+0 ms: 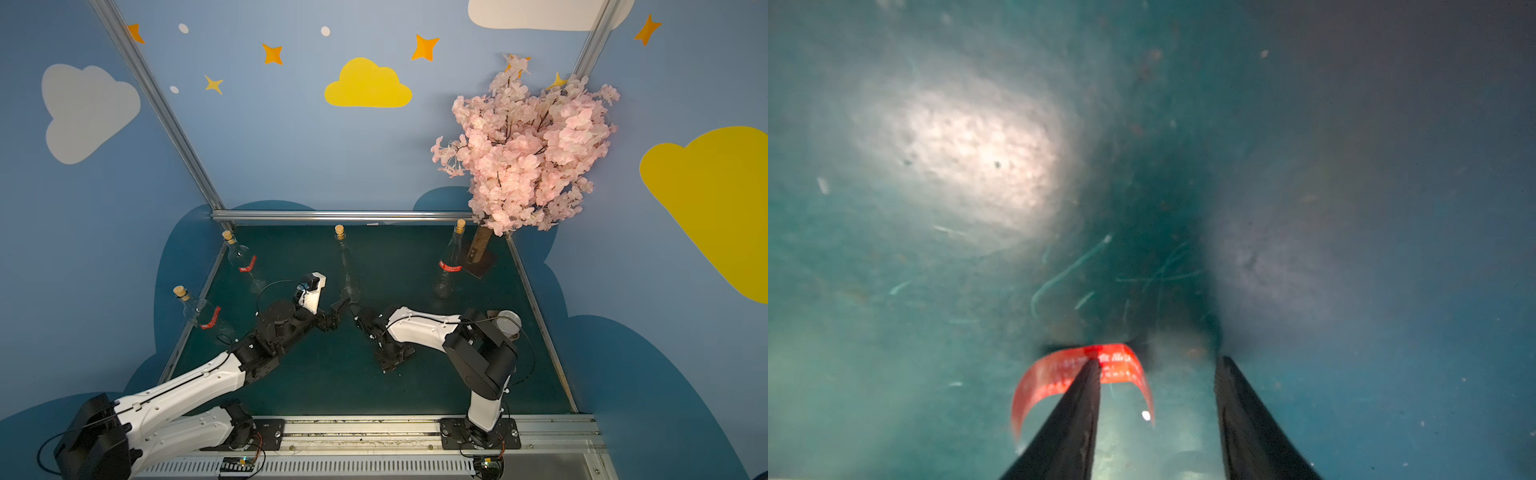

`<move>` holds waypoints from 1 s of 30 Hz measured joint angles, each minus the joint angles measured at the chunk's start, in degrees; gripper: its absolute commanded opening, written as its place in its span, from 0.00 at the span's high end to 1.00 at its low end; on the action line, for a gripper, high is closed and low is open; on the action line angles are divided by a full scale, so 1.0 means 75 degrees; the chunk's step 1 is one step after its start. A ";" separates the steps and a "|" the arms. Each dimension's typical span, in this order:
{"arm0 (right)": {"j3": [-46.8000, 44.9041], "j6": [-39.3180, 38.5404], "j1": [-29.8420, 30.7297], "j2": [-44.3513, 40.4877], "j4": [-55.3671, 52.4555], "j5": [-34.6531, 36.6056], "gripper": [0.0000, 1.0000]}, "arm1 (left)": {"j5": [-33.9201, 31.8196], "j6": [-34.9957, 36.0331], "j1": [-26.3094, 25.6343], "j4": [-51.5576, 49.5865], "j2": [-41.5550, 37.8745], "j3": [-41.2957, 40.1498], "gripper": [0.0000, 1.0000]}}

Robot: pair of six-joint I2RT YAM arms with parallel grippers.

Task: Remove the label from the bottle
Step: Place the label at the center of the board.

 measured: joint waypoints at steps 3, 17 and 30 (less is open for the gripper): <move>0.0026 0.0009 0.0006 0.0020 -0.0012 -0.0015 0.51 | -0.0003 0.0000 -0.0012 -0.0003 -0.0055 -0.0023 0.16; 0.0280 0.0009 0.0198 0.0219 0.0041 -0.0137 0.50 | -0.0058 0.0003 -0.0017 -0.0055 -0.0154 -0.0119 0.16; 0.0702 -0.0297 -0.0198 -0.1090 -0.0251 0.0067 0.50 | -0.0052 -0.0035 -0.0017 -0.0160 -0.0283 -0.0119 0.16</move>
